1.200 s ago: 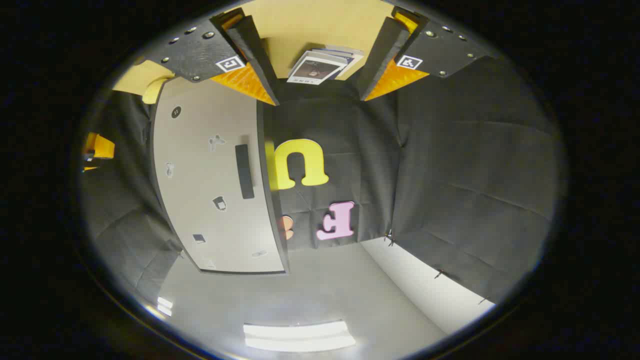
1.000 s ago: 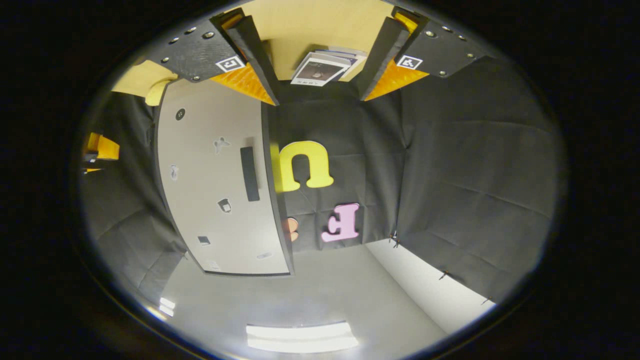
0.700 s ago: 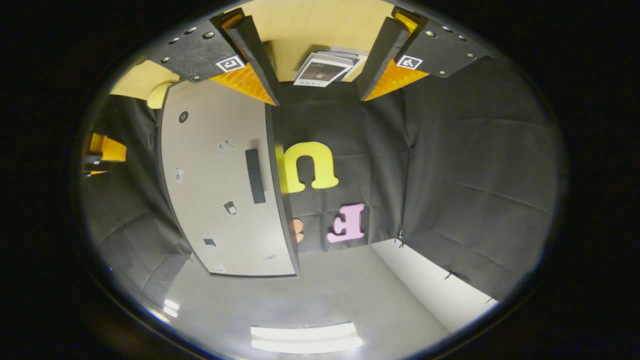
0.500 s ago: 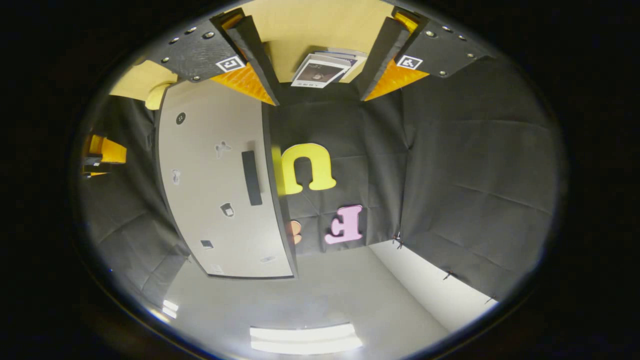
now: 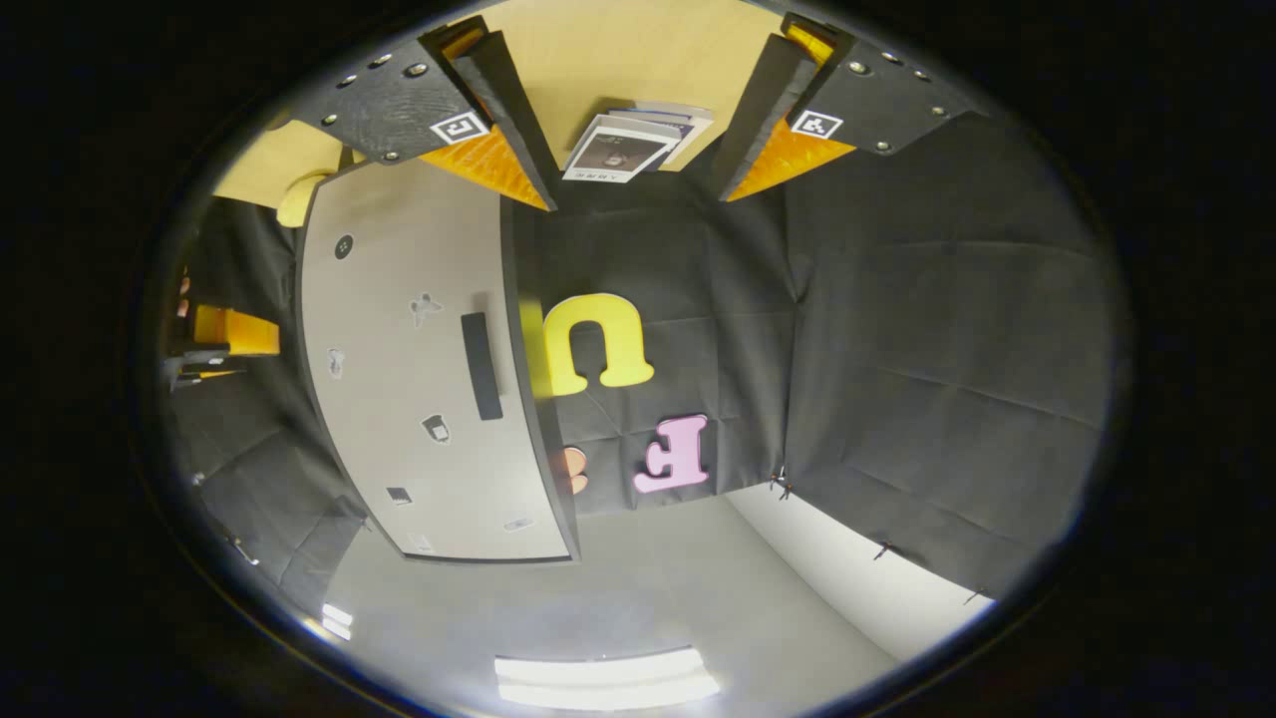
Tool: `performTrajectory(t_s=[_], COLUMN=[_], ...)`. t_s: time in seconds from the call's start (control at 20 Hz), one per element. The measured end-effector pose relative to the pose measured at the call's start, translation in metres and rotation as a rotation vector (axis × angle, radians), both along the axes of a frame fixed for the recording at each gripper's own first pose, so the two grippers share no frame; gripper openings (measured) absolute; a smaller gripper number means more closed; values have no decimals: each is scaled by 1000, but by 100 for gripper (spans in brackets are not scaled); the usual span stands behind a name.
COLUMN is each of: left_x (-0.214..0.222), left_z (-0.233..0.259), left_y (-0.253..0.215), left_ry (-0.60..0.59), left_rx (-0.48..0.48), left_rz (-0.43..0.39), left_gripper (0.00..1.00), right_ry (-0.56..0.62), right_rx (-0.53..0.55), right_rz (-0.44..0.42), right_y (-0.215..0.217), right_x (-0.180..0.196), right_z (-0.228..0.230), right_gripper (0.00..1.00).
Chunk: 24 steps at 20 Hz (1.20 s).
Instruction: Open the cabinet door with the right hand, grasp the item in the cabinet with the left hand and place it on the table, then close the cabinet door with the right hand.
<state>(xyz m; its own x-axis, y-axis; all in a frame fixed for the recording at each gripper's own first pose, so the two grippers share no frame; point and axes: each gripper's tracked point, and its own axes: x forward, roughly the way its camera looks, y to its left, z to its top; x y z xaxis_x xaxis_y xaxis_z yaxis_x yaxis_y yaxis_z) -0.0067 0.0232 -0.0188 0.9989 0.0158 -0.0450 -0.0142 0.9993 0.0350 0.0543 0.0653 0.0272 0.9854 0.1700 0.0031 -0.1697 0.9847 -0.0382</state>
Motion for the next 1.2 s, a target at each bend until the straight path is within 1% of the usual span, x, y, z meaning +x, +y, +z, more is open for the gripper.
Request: performTrajectory(t_s=[0.25, 0.5, 0.7, 0.75, 1.0, 1.15, 1.2], left_x=[-14, -33, -51, -54, -68, -72, -73], left_z=[-7, -17, -27, -30, -39, -42, -43], left_y=[32, 76, 112, 119, 142, 152, 155], left_ry=[16, 44, 72, 79, 101, 106, 108], left_rx=[26, 36, 31, 29, 23, 20, 17], left_rz=[57, 144, 220, 236, 284, 298, 301], left_gripper=[94, 93, 94, 92, 93, 93, 93], right_ry=[-40, -72, -79, -73, -54, -56, -55], right_rx=[-6, 12, 23, 28, 53, 55, 50], right_rz=[60, 143, 180, 189, 188, 165, 155], right_y=[35, 86, 122, 131, 158, 171, 174], right_x=[25, 48, 62, 66, 87, 105, 112], right_z=[24, 51, 62, 63, 70, 74, 75], right_gripper=[97, 98, 98, 97, 98, 97, 94])
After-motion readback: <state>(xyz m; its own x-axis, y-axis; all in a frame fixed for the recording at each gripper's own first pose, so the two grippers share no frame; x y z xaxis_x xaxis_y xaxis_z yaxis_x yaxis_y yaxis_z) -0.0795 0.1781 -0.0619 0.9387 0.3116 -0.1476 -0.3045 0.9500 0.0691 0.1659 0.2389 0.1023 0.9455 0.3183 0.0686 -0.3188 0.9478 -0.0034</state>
